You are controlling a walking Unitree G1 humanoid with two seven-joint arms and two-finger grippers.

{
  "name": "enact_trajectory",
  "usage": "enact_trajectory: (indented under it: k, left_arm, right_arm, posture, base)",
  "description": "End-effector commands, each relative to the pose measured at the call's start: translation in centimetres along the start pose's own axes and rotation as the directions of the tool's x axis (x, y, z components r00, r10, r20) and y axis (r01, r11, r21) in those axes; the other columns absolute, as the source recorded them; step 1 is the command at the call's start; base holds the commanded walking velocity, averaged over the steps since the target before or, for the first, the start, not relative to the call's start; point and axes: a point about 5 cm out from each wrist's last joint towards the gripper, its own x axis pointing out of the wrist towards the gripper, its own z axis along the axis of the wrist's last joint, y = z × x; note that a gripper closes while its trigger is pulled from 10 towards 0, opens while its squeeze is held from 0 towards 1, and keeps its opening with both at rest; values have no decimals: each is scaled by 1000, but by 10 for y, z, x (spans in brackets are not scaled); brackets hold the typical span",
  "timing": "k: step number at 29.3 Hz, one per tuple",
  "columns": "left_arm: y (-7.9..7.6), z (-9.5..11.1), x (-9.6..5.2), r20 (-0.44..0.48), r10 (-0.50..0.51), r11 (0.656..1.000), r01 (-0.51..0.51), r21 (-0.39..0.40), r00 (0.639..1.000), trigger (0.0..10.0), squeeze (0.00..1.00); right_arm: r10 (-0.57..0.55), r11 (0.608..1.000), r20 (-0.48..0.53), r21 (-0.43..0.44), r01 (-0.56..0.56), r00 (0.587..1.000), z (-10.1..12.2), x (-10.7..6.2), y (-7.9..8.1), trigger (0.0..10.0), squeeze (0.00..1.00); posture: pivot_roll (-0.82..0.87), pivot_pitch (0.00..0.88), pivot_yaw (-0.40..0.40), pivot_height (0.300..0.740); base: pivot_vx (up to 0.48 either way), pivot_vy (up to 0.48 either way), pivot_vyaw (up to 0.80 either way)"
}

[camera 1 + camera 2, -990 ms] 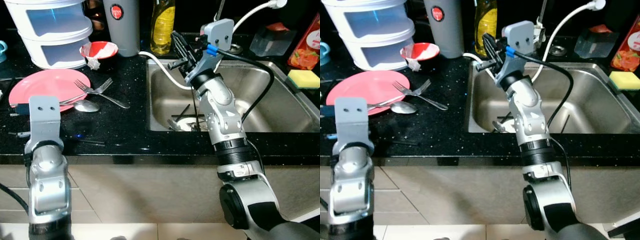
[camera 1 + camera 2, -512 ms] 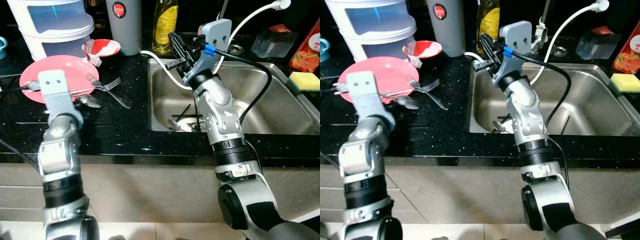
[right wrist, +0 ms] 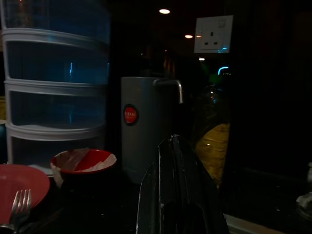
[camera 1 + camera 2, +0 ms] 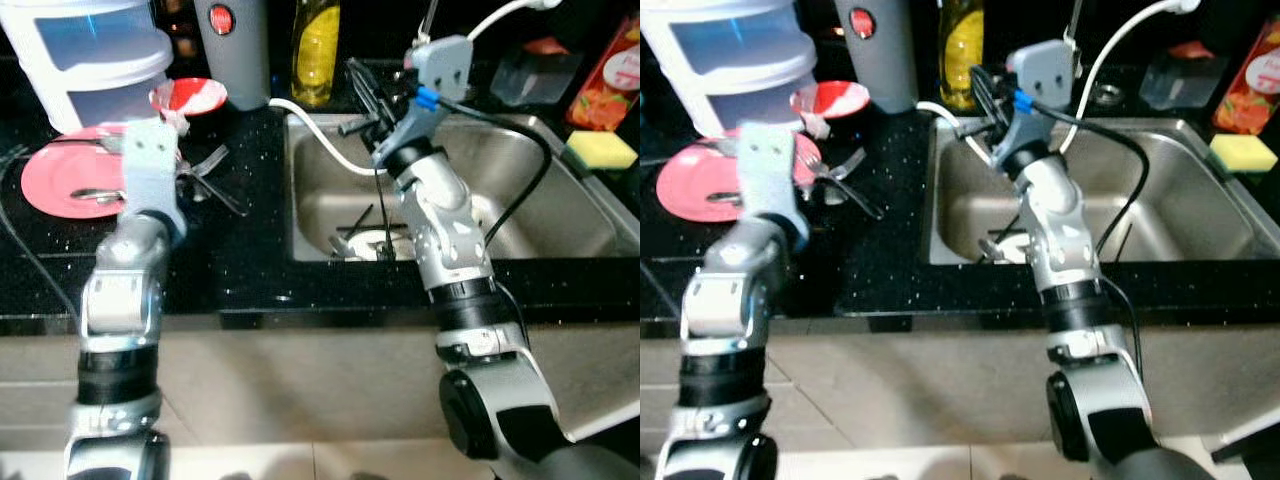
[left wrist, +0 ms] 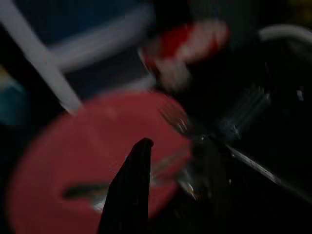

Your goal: Kitchen organization

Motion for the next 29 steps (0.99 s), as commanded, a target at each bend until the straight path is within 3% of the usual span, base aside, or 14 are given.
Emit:
enact_trajectory:
  k: [1, 5, 7, 11, 12, 14, 19, 23, 24, 25, 26, 27, 28, 29]
  left_arm:
    - [-3, 12, -3, 73, 18, 999, -20, 27, 997, 10000, 0]
    - [-16, 30, -4, 149, -11, 1000, 14, -20, 989, 10000, 0]
    - [-39, 34, 15, 91, -107, 979, 121, -164, 990, 10000, 0]
    - [-45, 26, 29, 20, -128, 979, 130, -155, 992, 10000, 0]
    - [-44, 23, 33, -2, -120, 982, 119, -148, 993, 10000, 871]
    - [-41, 20, 36, -17, -99, 983, 95, -157, 995, 10000, 1000]
    - [-29, 10, 45, -91, -59, 971, 36, -237, 994, 10000, 1000]
    - [-28, 2, 45, -142, -59, 988, 38, -149, 988, 10000, 1000]
    - [-21, -1, 39, -140, -48, 998, 52, 22, 989, 10000, 1000]
    - [-21, -1, 39, -140, -48, 998, 52, 22, 989, 10000, 1000]
    - [-5, -2, 27, -110, -38, 973, 62, 223, 993, 10000, 0]
    - [-5, -2, 27, -110, -38, 973, 62, 223, 993, 10000, 0]
    - [9, -2, 13, -83, -61, 913, 89, 398, 995, 10000, 0]
    - [9, -2, 13, -83, -61, 913, 89, 398, 995, 10000, 0]
  right_arm:
    - [-5, 1000, 4, -6, 5, 1000, 1, -3, -1, 10000, 0]
    - [-2, 1000, -5, -4, 2, 1000, -2, -3, -1, 10000, 0]
    - [31, 999, -3, 10, -31, 1000, -2, 3, 8, 10000, 0]
    - [40, 999, 0, 15, -40, 999, -1, 6, 12, 10000, 0]
    - [42, 999, 0, 15, -42, 999, -1, 6, 13, 10000, 0]
    - [44, 999, 0, 9, -44, 999, -1, 5, 13, 10000, 0]
    - [27, 1000, 0, -13, -27, 1000, 2, 1, 4, 10000, 0]
    - [5, 1000, -2, -18, -5, 1000, 2, -1, -2, 10000, 0]
    - [-1, 1000, -2, -17, 1, 1000, 2, -1, -2, 10000, 0]
    - [-1, 1000, -2, -17, 1, 1000, 2, -1, -2, 10000, 0]
    - [1, 1000, -2, -16, -1, 1000, 1, -2, -1, 10000, 0]
    - [1, 1000, -2, -16, -1, 1000, 1, -2, -1, 10000, 0]
    - [4, 1000, -2, -15, -4, 1000, 1, -2, 0, 10000, 0]
    - [4, 1000, -2, -15, -4, 1000, 1, -2, 0, 10000, 0]
  posture:
    - [109, 0, 16, 740]
    - [127, 0, -4, 740]
    - [129, 0, -13, 740]
    - [125, 0, -15, 740]
    - [114, 0, -13, 740]
    - [105, 0, -9, 740]
    - [89, 0, 4, 740]
    - [91, 0, 11, 740]
    - [91, 0, 11, 740]
    - [91, 0, 11, 740]
    - [93, 0, 7, 740]
    - [93, 0, 7, 740]
    - [99, 0, 6, 740]
    - [99, 0, 6, 740]
  base:
    - [0, 0, 0]
    - [0, 0, 0]
    - [0, 0, 0]
    - [0, 0, 0]
    - [0, 0, 0]
    - [0, 0, 0]
    - [0, 0, 0]
    - [0, 0, 0]
    - [0, 0, 0]
    - [0, 0, 0]
    - [0, 0, 0]
    - [0, 0, 0]
    - [0, 0, 0]
    - [0, 0, 0]
